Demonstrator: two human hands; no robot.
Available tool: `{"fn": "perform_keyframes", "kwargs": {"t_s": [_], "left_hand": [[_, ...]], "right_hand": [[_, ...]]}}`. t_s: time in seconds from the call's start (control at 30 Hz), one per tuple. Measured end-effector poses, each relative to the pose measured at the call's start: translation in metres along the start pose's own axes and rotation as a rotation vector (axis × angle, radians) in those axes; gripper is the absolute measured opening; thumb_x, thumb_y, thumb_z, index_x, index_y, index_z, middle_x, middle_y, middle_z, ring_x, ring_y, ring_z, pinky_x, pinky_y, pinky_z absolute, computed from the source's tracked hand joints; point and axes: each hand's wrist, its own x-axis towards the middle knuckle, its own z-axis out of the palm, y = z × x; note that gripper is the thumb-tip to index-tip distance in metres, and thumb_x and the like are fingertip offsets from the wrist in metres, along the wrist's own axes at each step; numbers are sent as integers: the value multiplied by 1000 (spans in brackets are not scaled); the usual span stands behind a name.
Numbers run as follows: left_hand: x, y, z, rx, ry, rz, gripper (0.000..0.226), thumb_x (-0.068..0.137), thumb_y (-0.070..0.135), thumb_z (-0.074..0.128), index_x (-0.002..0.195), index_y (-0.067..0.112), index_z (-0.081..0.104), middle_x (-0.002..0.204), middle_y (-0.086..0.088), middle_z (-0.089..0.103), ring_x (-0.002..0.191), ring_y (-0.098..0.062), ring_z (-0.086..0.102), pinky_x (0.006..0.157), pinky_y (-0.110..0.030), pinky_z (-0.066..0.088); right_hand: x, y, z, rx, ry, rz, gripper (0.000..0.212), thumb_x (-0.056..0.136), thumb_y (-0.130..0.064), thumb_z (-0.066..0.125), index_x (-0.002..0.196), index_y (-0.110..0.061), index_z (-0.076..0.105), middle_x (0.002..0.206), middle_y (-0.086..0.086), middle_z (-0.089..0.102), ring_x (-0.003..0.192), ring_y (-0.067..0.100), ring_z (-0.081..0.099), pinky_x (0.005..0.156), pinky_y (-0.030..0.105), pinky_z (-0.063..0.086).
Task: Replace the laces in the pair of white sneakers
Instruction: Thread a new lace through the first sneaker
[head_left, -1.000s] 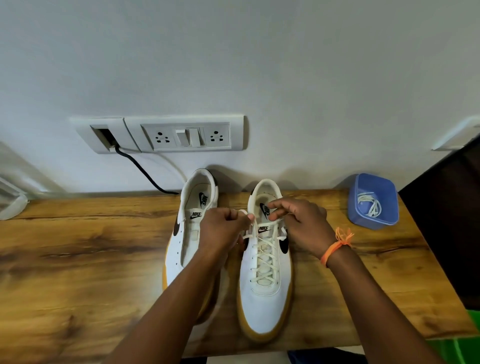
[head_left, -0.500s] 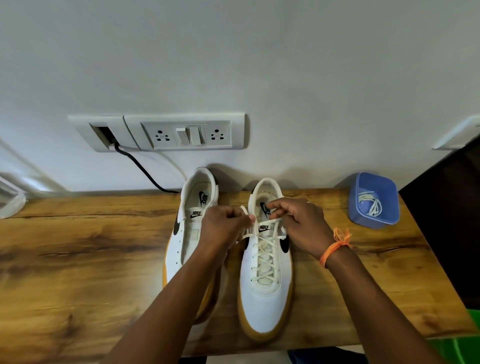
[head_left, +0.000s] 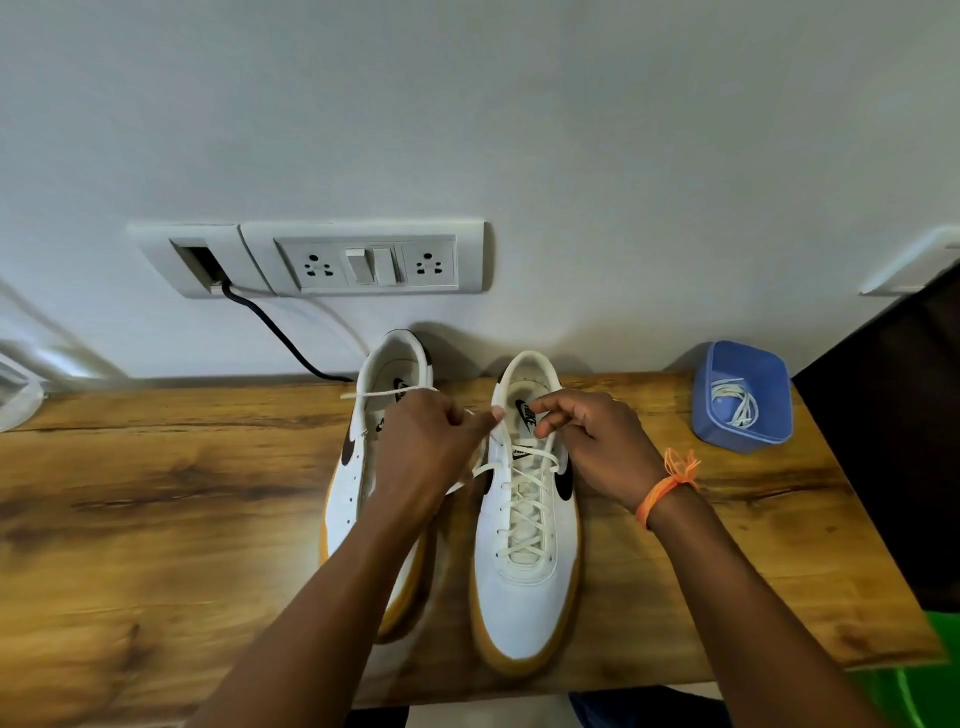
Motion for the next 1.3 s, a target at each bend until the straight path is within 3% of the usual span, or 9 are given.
{"fn": "perform_keyframes", "kwargs": {"t_s": [0.2, 0.33, 0.5, 0.6, 0.7, 0.87, 1.07, 1.2, 1.3], "left_hand": [[-2, 1, 8, 44, -179, -21, 19, 81, 29, 80, 78, 12, 71, 63, 0, 69, 50, -16, 66, 50, -27, 55], [3, 2, 4, 29, -27, 136, 9, 85, 9, 73, 76, 8, 74, 59, 10, 62, 53, 2, 58, 54, -10, 43], [7, -7, 1, 172, 146, 392, 3, 83, 6, 73, 85, 6, 71, 83, -2, 63, 70, -13, 55, 66, -31, 45], [0, -5, 6, 262, 215, 290, 24, 83, 20, 74, 97, 10, 58, 99, -2, 54, 80, -18, 50, 64, -31, 39], [-3, 0, 8, 340, 51, 60, 36, 90, 46, 65, 80, 12, 58, 71, 1, 61, 64, -17, 58, 56, -33, 46], [-11, -1, 33, 79, -106, -131, 41, 92, 50, 61, 100, 10, 53, 86, 1, 63, 75, -13, 59, 61, -28, 47], [-8, 5, 39, -255, 67, 48, 20, 86, 13, 64, 94, 21, 48, 82, 0, 59, 77, -19, 61, 74, -48, 55], [-3, 19, 26, -414, 54, 190, 12, 101, 19, 54, 110, 12, 58, 75, 2, 64, 68, -4, 60, 68, -22, 48], [2, 9, 22, -339, 8, 120, 23, 102, 25, 50, 94, 13, 68, 63, 0, 63, 59, -9, 56, 63, -30, 47]], "right_hand": [[0, 0, 0, -9, -11, -8, 45, 84, 3, 47, 110, -25, 70, 87, -15, 71, 89, 6, 66, 93, 41, 50], [-2, -2, -3, -2, -32, -32, 44, 83, 6, 48, 111, -20, 71, 91, -10, 72, 92, 8, 66, 91, 33, 51], [-4, -3, -4, 0, -65, -52, 42, 84, 9, 51, 112, -13, 72, 99, 0, 73, 93, 10, 66, 79, 1, 43], [-4, -1, -4, 1, -69, -54, 37, 85, 5, 53, 111, -14, 73, 101, -1, 73, 93, 8, 65, 78, 0, 42], [-3, -3, -4, -44, -72, -117, 17, 90, -18, 62, 95, -19, 78, 93, -4, 74, 84, 4, 63, 74, 11, 43], [0, -1, 4, -157, -62, -155, 62, 86, -64, 46, 49, -16, 58, 52, 1, 55, 56, 15, 55, 59, 20, 38], [-2, -3, 0, -184, -65, -165, 35, 84, -41, 71, 59, -17, 71, 63, -1, 65, 64, 11, 59, 63, 6, 33], [-2, 0, -4, -198, -107, -178, 28, 73, -32, 71, 50, -19, 65, 56, 0, 63, 59, 15, 59, 66, 1, 30], [-4, 1, -6, -221, -136, -169, 26, 70, -28, 72, 48, -19, 61, 59, 0, 64, 62, 17, 60, 69, 2, 32]]}}
